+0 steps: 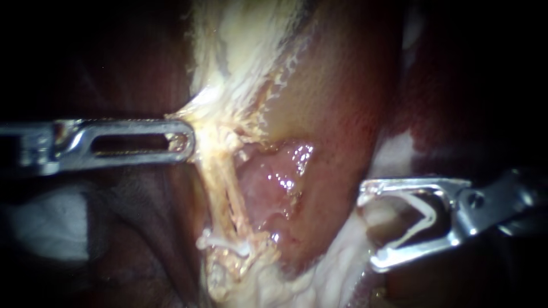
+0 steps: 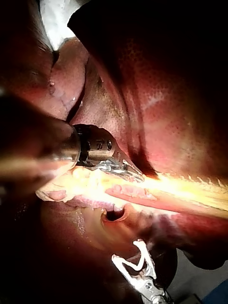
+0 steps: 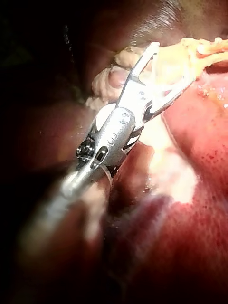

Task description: Clipping second clip left tube

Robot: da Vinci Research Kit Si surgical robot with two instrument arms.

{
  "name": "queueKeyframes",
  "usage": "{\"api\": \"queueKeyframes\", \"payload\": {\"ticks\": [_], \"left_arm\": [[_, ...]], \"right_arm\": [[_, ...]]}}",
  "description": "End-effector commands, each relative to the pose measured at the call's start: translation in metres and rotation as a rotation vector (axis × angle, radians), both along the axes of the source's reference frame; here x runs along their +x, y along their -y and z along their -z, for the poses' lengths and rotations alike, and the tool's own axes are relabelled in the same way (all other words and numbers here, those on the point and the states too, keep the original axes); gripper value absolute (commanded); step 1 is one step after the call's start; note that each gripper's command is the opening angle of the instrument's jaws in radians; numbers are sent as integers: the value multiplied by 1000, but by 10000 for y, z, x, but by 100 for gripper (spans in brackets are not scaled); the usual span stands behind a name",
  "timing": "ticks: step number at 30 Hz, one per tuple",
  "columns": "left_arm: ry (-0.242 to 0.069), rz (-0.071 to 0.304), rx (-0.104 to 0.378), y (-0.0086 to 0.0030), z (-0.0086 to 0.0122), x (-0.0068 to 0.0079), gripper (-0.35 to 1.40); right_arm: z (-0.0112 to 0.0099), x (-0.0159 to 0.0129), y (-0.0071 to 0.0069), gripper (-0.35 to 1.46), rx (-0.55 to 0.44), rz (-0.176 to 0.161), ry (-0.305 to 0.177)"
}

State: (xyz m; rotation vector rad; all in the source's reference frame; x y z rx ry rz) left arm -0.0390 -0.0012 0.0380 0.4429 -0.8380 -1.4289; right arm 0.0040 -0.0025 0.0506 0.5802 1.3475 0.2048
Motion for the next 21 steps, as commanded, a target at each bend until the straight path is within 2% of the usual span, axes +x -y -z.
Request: {"api": "queueKeyframes", "payload": {"ticks": [1,7,10,21], "left_arm": [[-1,0,0,0,0,0,-35],[-2,2,-1,1,-1,-3,-35],[-3,3,-2,2,-1,-4,-35],[-4,5,-2,4,1,-7,-35]], "right_arm": [[-2,7,2,59,4,6,3],[-14,53,8,59,82,8,16],[-19,68,9,59,99,12,37],[-44,99,3,58,140,-4,65]]}}
